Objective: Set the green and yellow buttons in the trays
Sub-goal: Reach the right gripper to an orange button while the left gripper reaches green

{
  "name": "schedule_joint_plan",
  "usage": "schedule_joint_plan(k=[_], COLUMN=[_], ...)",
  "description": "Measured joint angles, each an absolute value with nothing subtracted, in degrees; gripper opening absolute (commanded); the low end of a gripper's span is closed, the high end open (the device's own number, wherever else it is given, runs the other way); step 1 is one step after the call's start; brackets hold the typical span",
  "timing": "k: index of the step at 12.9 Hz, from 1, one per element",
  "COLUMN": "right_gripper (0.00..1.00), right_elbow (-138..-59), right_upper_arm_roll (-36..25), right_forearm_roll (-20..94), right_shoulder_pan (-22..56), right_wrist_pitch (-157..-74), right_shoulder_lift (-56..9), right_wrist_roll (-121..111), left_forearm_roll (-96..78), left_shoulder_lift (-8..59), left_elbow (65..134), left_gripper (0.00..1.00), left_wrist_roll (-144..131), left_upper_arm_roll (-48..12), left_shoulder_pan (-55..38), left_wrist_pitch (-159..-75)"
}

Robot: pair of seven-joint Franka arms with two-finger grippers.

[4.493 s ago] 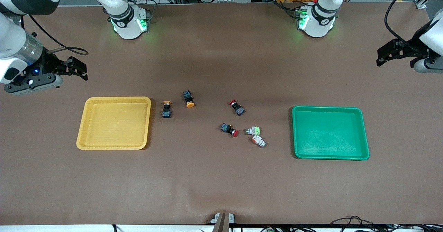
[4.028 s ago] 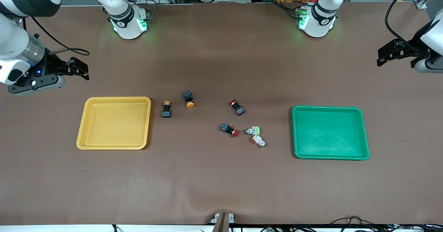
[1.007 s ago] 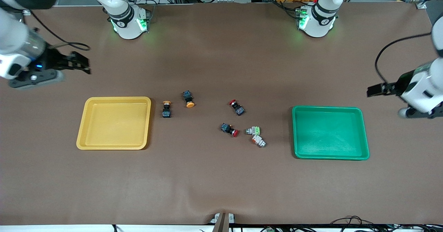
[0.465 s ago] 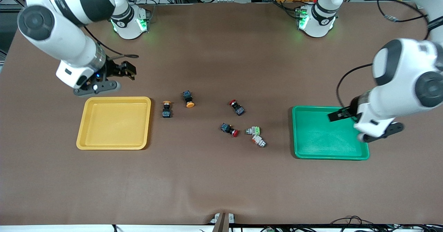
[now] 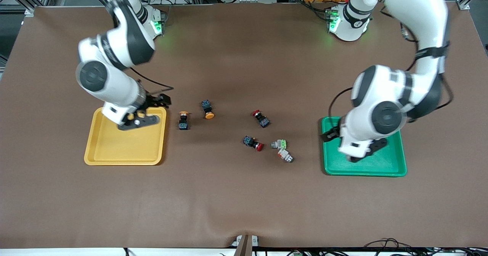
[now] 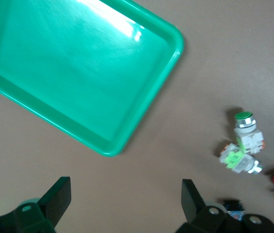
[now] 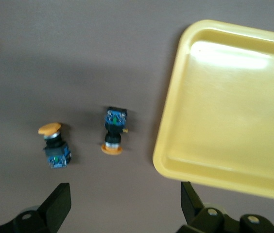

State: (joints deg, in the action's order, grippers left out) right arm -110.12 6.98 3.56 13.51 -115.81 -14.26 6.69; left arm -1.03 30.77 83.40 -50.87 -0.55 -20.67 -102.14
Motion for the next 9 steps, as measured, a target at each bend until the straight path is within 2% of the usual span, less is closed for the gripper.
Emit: schedule_joint_plan(k=[5, 9], right_gripper=[1.00, 1.00], right_elbow=[-110.33, -110.33], right_upper_arm_roll=[6.98, 6.97], right_forearm_roll=[3.57, 3.57], right_shoulder_pan=[14.96, 15.19], right_wrist_pitch=[-124.96, -128.04], right_shoulder_lift=[-21.70, -24.51], right_wrist_roll=[6.69, 6.69], left_forearm_roll=[-1.02, -1.02], left_shoulder_lift=[35.88, 38.10], left_elbow=[83.14, 83.04], left_gripper=[1.00, 1.00], left_wrist_roll=[-68.16, -84.09], left_upper_arm_roll=[-0.51, -0.53], left_shoulder_pan=[-24.25, -26.06], left_wrist_pitch=[-112.60, -117.89])
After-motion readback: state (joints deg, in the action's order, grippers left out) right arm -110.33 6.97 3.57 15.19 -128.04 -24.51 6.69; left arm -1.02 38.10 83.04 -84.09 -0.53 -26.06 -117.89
